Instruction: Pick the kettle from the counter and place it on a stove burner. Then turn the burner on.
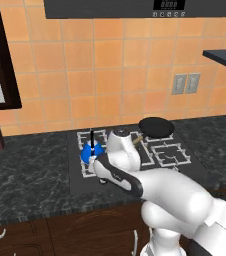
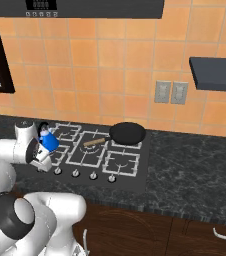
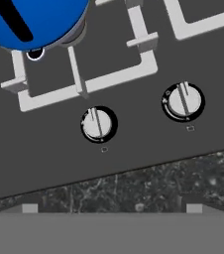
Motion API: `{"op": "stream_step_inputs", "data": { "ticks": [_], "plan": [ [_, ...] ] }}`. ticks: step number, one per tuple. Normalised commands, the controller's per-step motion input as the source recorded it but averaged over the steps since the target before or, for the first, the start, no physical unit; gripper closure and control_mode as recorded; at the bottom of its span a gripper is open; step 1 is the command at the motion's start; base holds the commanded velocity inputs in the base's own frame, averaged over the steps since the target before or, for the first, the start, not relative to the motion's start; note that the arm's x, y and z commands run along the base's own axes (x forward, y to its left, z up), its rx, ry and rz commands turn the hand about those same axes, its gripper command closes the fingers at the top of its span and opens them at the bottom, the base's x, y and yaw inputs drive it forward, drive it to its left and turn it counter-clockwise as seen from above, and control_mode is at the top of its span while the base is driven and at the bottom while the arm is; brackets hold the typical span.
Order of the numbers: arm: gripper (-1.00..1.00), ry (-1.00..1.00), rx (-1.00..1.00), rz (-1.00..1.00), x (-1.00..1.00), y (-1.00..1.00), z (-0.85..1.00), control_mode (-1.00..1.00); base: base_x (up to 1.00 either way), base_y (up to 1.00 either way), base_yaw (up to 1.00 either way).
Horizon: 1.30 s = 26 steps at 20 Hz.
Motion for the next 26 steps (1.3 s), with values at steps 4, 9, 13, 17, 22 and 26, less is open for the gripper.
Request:
{"op": "stream_step_inputs", "data": {
  "ticks": [4, 9, 13, 17, 22, 26],
  "plan": [
    [-1.0, 0.1, 0.0, 0.01, 0.43, 0.07, -0.13, -1.0, 0.0, 0.0, 0.0],
    [-1.0, 0.02, -0.03, 0.01, 0.17, 0.14, -0.17, -1.0, 0.0, 0.0, 0.0],
    [-1.0, 0.0, -0.06, 0.01, 0.0, 0.09, -0.19, -1.0, 0.0, 0.0, 0.0],
    [-1.0, 0.0, -0.03, 0.02, 0.0, 0.0, -0.22, -1.0, 0.0, 0.0, 0.0],
    [-1.0, 0.0, -0.01, 0.03, 0.0, 0.0, -0.23, -1.0, 0.0, 0.0, 0.0],
    [-1.0, 0.0, 0.0, 0.05, 0.04, 0.0, -0.23, -1.0, 0.0, 0.0, 0.0]
  ]
}}
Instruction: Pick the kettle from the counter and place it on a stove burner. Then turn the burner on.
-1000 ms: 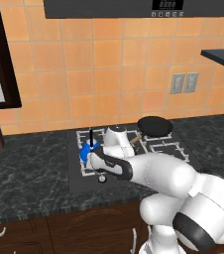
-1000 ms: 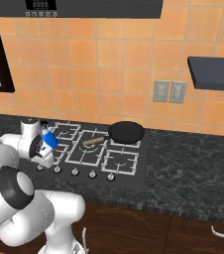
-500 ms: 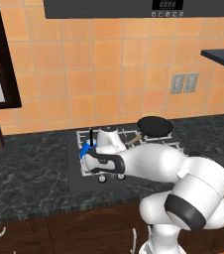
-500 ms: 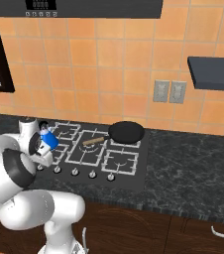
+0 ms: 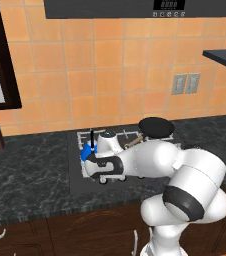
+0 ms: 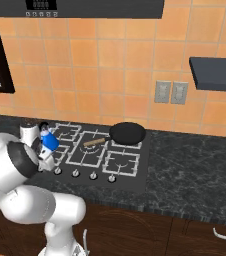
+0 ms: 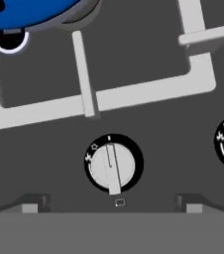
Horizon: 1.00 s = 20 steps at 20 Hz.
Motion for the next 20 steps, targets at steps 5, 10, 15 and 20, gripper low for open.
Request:
{"op": "stream_step_inputs", "data": {
  "ticks": [5, 10, 15, 20],
  "plan": [
    [-1.0, 0.0, 0.0, 0.05, 0.12, 0.0, -0.2, -1.0, 0.0, 0.0, 0.0],
    [-1.0, 0.0, 0.0, 0.05, 0.18, 0.0, -0.16, -1.0, 0.0, 0.0, 0.0],
    [-1.0, 0.0, -0.01, 0.05, 0.17, 0.0, -0.14, -1.0, 0.0, 0.0, 0.0],
    [1.0, 0.0, -0.01, 0.05, 0.1, 0.0, -0.15, -1.0, 0.0, 0.0, 0.0]
  ]
}}
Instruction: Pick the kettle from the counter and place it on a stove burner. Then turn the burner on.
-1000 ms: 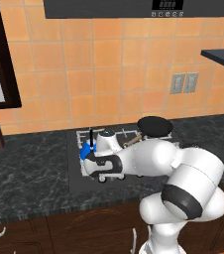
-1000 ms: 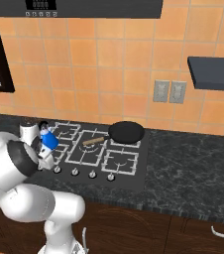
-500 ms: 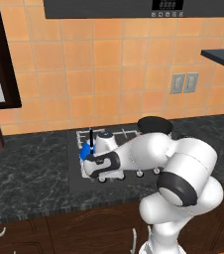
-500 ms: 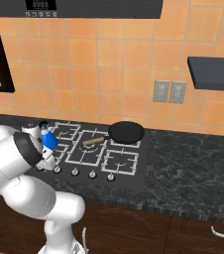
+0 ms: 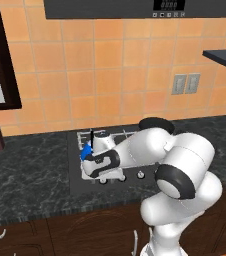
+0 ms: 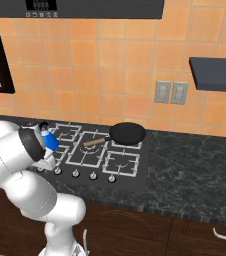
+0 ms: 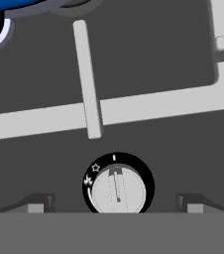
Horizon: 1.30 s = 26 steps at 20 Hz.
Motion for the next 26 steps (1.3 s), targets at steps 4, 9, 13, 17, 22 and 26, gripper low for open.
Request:
{"op": "stream_step_inputs", "data": {
  "ticks": [4, 9, 13, 17, 22, 26],
  "plan": [
    [1.0, 0.0, 0.0, 0.05, 0.01, 0.0, -0.14, -1.0, 0.0, 0.0, 0.0],
    [1.0, 0.0, 0.0, 0.04, 0.01, 0.0, -0.09, -1.0, 0.0, 0.0, 0.0],
    [1.0, 0.0, 0.0, 0.03, 0.04, 0.0, -0.06, -1.0, 0.0, 0.0, 0.0],
    [1.0, 0.0, 0.0, 0.01, 0.02, 0.0, 0.0, -1.0, 0.0, 0.0, 0.0],
    [1.0, -0.01, 0.0, 0.12, 0.0, 0.0, -0.12, -1.0, 0.0, 0.0, 0.0],
    [1.0, -0.05, 0.0, 0.28, 0.0, 0.0, -0.23, -1.0, 0.0, 0.0, 0.0]
  ]
}}
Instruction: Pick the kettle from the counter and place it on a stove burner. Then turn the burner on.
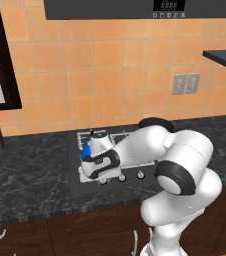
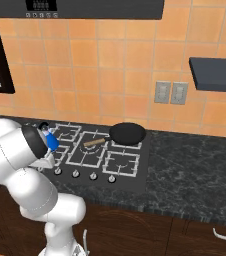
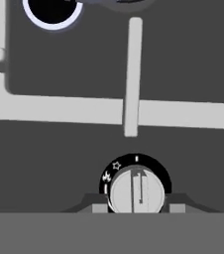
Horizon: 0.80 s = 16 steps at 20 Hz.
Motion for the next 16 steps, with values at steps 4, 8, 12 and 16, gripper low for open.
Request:
{"op": "stream_step_inputs", "data": {
  "ticks": [4, 8, 12, 16],
  "plan": [
    [1.0, -0.02, 0.0, 0.28, 0.0, 0.0, -0.19, -1.0, 0.0, 0.0, 0.0],
    [1.0, -0.05, 0.0, 0.29, 0.0, 0.0, -0.26, -1.0, 0.0, 0.0, 0.0],
    [1.0, -0.06, 0.0, 0.29, 0.0, 0.0, -0.28, -1.0, 0.0, 0.0, 0.0],
    [1.0, -0.05, 0.0, 0.29, 0.0, 0.0, -0.3, -1.0, 0.0, 0.0, 0.0]
  ]
}}
